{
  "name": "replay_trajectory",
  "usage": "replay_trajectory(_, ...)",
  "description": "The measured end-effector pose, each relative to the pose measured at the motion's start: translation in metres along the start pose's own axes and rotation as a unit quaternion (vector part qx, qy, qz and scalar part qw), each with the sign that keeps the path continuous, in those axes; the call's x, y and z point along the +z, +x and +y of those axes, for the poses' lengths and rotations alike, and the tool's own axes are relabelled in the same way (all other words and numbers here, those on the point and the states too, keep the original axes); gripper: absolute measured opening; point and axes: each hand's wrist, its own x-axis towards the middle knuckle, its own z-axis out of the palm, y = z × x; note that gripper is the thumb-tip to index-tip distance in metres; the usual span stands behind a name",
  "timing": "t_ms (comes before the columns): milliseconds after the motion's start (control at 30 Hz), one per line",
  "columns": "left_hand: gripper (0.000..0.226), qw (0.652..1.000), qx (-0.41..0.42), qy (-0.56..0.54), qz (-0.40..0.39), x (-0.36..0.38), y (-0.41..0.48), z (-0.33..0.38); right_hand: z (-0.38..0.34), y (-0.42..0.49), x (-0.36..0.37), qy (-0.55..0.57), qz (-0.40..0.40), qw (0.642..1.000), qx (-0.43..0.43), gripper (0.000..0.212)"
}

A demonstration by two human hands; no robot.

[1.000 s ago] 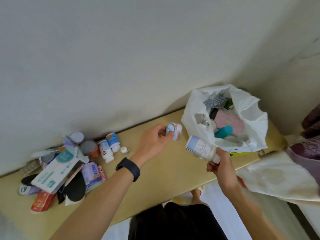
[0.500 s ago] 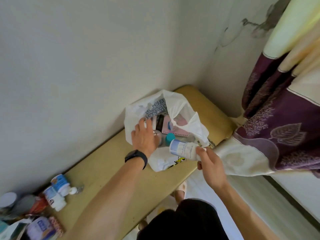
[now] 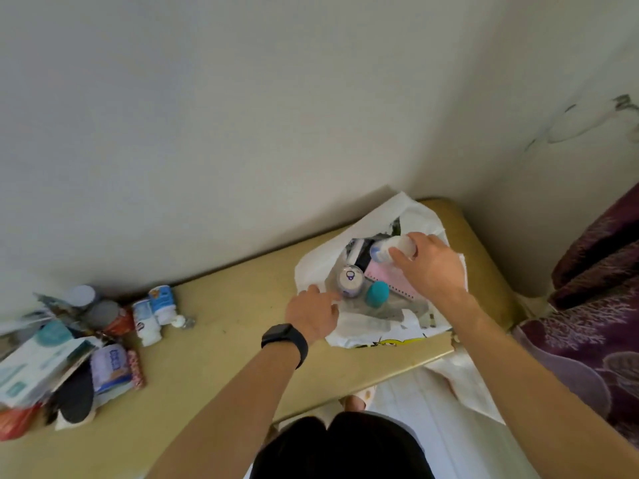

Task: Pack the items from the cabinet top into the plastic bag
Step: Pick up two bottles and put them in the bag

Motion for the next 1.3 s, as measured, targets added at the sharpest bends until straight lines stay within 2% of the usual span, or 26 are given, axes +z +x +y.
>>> replay_trajectory(167, 0.04, 0.996, 0.002, 0.087, -0.031, -0.006, -0.003, 0.003, 0.044, -0.013, -0.002, -0.172, -0.148, 0.974, 0.022, 0.043)
replay_trajectory(233, 0.038, 0.995, 0.017, 0.094, -0.013, -0.009, -0.002, 0.009, 0.056, -0.017, 0.002, -0.185, -0.18, 0.965, 0.038, 0.041)
replay_trajectory(333, 0.027, 0.998, 0.038, 0.051, 0.025, -0.019, -0.004, 0.018, 0.061, -0.026, 0.009, -0.151, -0.207, 0.966, 0.022, 0.04)
replay_trajectory(433, 0.023, 0.997, 0.047, -0.039, 0.037, -0.03, -0.007, 0.021, 0.051, -0.028, 0.021, -0.125, -0.215, 0.969, -0.004, 0.042)
replay_trajectory(533, 0.029, 0.992, 0.07, -0.079, 0.063, -0.041, -0.011, 0.023, 0.042, -0.024, 0.036, -0.183, -0.216, 0.959, -0.031, 0.048)
replay_trajectory(633, 0.038, 0.991, 0.103, -0.054, 0.068, -0.046, -0.014, 0.021, 0.045, -0.022, 0.037, -0.23, -0.187, 0.954, -0.04, 0.06)
replay_trajectory(767, 0.059, 0.992, 0.089, 0.022, 0.082, -0.04, -0.015, 0.008, 0.057, -0.019, 0.021, -0.269, -0.144, 0.952, -0.012, 0.081)
replay_trajectory(867, 0.062, 0.995, 0.075, 0.047, 0.049, -0.033, -0.015, 0.0, 0.068, -0.014, 0.002, -0.166, -0.128, 0.976, 0.052, 0.082)
replay_trajectory(933, 0.057, 0.996, 0.075, 0.034, 0.046, -0.032, -0.016, -0.002, 0.07, -0.016, -0.012, -0.035, -0.073, 0.994, 0.079, 0.07)
replay_trajectory(1000, 0.05, 0.993, 0.088, -0.018, 0.071, -0.032, -0.019, -0.005, 0.057, -0.022, -0.024, 0.052, -0.014, 0.995, 0.081, 0.056)
replay_trajectory(1133, 0.042, 0.964, 0.107, -0.177, 0.169, -0.026, -0.039, -0.023, -0.004, -0.054, -0.039, 0.144, 0.041, 0.988, 0.026, 0.036)
replay_trajectory(1200, 0.043, 0.948, 0.073, -0.238, 0.197, -0.017, -0.055, -0.045, -0.042, -0.075, -0.035, 0.19, 0.052, 0.98, -0.015, 0.03)
replay_trajectory(1300, 0.048, 0.938, -0.008, -0.288, 0.194, 0.007, -0.078, -0.095, -0.099, -0.103, -0.009, 0.22, 0.053, 0.969, -0.103, 0.024)
